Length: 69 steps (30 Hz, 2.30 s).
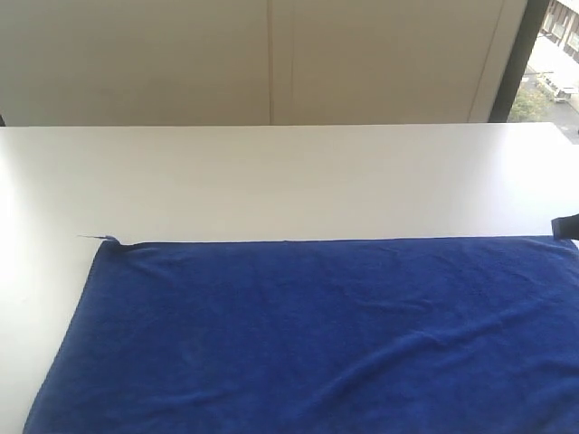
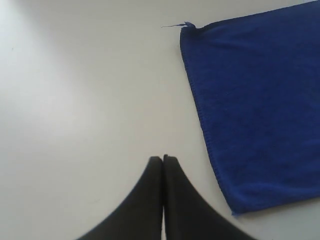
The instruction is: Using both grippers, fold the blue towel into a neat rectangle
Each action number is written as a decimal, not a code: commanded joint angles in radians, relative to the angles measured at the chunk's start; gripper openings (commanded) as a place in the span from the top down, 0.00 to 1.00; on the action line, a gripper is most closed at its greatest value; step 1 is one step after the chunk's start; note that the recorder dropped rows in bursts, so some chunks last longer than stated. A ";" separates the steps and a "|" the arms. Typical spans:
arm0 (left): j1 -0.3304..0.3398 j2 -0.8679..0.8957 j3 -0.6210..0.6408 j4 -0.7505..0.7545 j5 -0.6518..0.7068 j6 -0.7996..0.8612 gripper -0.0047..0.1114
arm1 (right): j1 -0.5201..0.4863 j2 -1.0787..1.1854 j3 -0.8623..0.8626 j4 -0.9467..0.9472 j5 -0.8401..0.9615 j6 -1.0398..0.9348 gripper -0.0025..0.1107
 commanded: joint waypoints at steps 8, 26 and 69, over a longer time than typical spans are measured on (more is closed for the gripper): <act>0.001 -0.005 0.005 -0.014 -0.002 -0.009 0.96 | -0.005 -0.007 -0.002 -0.004 -0.013 -0.008 0.98; 0.001 -0.005 0.005 -0.018 -0.002 -0.009 0.96 | -0.005 -0.007 -0.002 -0.004 -0.015 -0.008 0.98; 0.001 -0.005 0.005 -0.126 0.004 -0.009 0.96 | -0.016 0.273 -0.298 -0.029 0.552 -0.074 0.59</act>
